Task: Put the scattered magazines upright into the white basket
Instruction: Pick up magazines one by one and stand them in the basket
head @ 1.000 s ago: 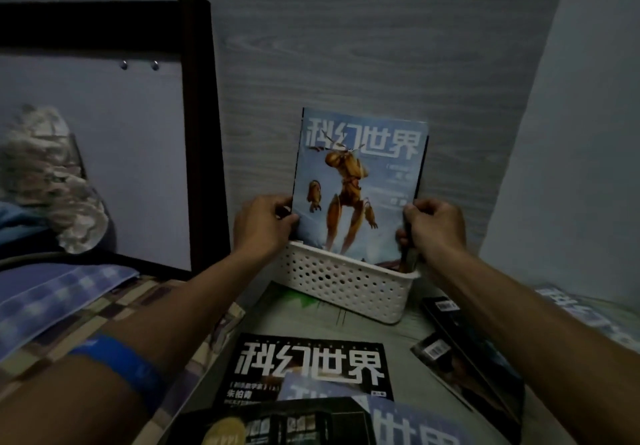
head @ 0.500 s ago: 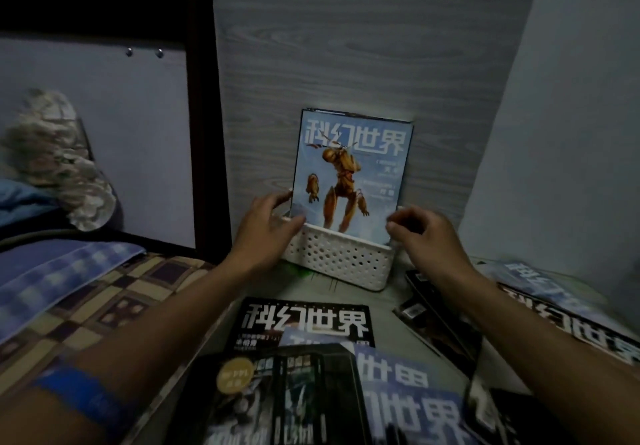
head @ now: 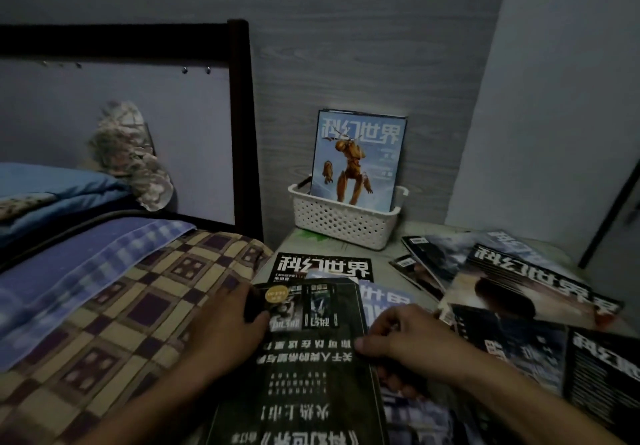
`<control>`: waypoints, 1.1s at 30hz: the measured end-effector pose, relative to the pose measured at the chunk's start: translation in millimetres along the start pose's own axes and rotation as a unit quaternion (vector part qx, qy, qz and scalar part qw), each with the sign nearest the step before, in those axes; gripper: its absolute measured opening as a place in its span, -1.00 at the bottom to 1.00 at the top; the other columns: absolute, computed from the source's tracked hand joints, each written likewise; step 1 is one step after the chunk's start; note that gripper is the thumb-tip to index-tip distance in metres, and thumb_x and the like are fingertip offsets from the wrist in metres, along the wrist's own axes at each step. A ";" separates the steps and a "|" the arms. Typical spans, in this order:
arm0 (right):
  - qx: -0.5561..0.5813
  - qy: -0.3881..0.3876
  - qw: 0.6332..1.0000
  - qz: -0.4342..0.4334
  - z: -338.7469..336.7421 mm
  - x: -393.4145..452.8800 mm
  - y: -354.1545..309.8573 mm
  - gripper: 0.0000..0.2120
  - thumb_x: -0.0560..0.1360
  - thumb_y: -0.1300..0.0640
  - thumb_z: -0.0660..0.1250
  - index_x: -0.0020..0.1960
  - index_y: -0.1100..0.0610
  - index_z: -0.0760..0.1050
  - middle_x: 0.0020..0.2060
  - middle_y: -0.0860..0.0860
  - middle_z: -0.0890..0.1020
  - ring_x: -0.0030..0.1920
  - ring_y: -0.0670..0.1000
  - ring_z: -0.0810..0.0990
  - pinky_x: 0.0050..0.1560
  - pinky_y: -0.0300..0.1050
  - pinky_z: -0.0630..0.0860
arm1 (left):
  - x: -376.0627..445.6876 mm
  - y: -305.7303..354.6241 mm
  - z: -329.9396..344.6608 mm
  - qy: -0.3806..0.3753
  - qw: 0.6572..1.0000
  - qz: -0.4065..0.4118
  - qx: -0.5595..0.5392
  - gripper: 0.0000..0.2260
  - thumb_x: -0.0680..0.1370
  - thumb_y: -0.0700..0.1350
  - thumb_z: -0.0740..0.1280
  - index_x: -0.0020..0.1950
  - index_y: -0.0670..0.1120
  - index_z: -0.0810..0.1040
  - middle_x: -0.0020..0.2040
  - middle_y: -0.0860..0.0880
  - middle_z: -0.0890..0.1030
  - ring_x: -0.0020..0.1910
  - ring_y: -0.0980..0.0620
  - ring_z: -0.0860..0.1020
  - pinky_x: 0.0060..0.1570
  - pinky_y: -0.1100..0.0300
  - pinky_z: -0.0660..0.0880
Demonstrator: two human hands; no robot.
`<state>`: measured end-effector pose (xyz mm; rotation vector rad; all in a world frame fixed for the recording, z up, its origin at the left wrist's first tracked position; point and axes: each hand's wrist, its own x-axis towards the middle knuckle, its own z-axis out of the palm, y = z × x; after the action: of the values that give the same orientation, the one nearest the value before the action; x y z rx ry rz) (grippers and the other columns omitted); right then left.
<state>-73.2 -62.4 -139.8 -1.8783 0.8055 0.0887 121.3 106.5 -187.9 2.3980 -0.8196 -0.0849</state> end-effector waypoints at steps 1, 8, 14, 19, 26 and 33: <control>0.017 0.000 1.000 0.001 2.0 -5.0 0.3 -0.67 0.45 0.02 0.49 0.13 0.13 0.52 -0.28 0.11 0.70 -0.44 0.01 0.61 -0.41 -0.14 0.54 | -1.4 4.4 -3.7 -0.021 0.996 -0.038 -0.082 -0.77 0.50 0.00 0.42 0.12 0.11 0.48 0.08 0.04 0.54 0.01 0.06 0.54 -0.01 0.05 0.54; -0.049 0.002 0.999 -0.005 5.5 -36.5 13.1 -0.26 0.31 -0.18 0.51 0.40 -0.01 0.34 0.13 -0.09 0.53 -0.01 -0.04 0.64 -0.03 -0.08 0.64 | -5.0 0.8 -35.1 -0.106 0.875 -0.189 -0.432 -0.68 0.42 -0.19 0.47 0.15 -0.03 0.57 0.02 -0.12 0.63 -0.06 -0.11 0.62 -0.29 0.04 0.52; -0.016 -0.023 1.000 -0.004 2.6 -41.9 24.0 -0.32 0.41 -0.05 0.50 0.45 0.00 0.32 0.10 -0.07 0.50 -0.13 -0.01 0.68 -0.18 -0.09 0.66 | -18.6 12.4 -42.2 -0.269 0.909 -0.068 -0.312 -0.72 0.44 -0.12 0.45 0.14 -0.04 0.59 -0.05 0.01 0.74 -0.09 0.03 0.71 -0.13 0.11 0.54; 0.095 -0.038 0.994 0.033 -25.7 -40.3 29.4 -0.64 0.46 -0.10 0.43 0.14 0.09 0.55 -0.16 0.15 0.68 -0.44 0.01 0.57 -0.40 -0.10 0.51 | -26.1 42.6 -53.2 -0.207 0.897 0.046 -0.388 -0.74 0.52 -0.14 0.37 0.21 0.00 0.57 0.01 -0.02 0.73 -0.06 0.00 0.71 -0.21 0.17 0.61; 0.449 -0.120 0.875 -0.137 -111.5 -56.2 5.3 -0.11 0.33 -0.52 0.25 0.32 0.18 0.53 0.25 0.37 0.55 0.17 0.39 0.59 0.09 0.28 0.56 | -18.8 111.3 -104.3 -0.080 0.813 0.469 -0.335 -0.72 0.50 -0.19 0.42 0.17 0.07 0.65 0.08 0.14 0.70 0.09 0.13 0.65 0.01 0.27 0.57; 0.269 0.084 0.959 -0.018 -51.9 -39.8 35.2 -0.64 0.47 0.47 0.26 0.23 0.26 0.53 -0.09 0.24 0.73 -0.19 0.18 0.70 -0.09 0.04 0.64 | -37.6 58.7 -7.9 -0.071 0.935 0.244 -0.246 -0.48 0.45 -0.14 0.49 0.27 0.32 0.46 0.45 0.15 0.36 0.43 0.06 0.35 0.22 0.21 0.49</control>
<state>-139.0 -94.8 -127.7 -1.3918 0.8105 -0.2916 61.3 95.1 -153.4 1.6853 -1.2704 -0.2359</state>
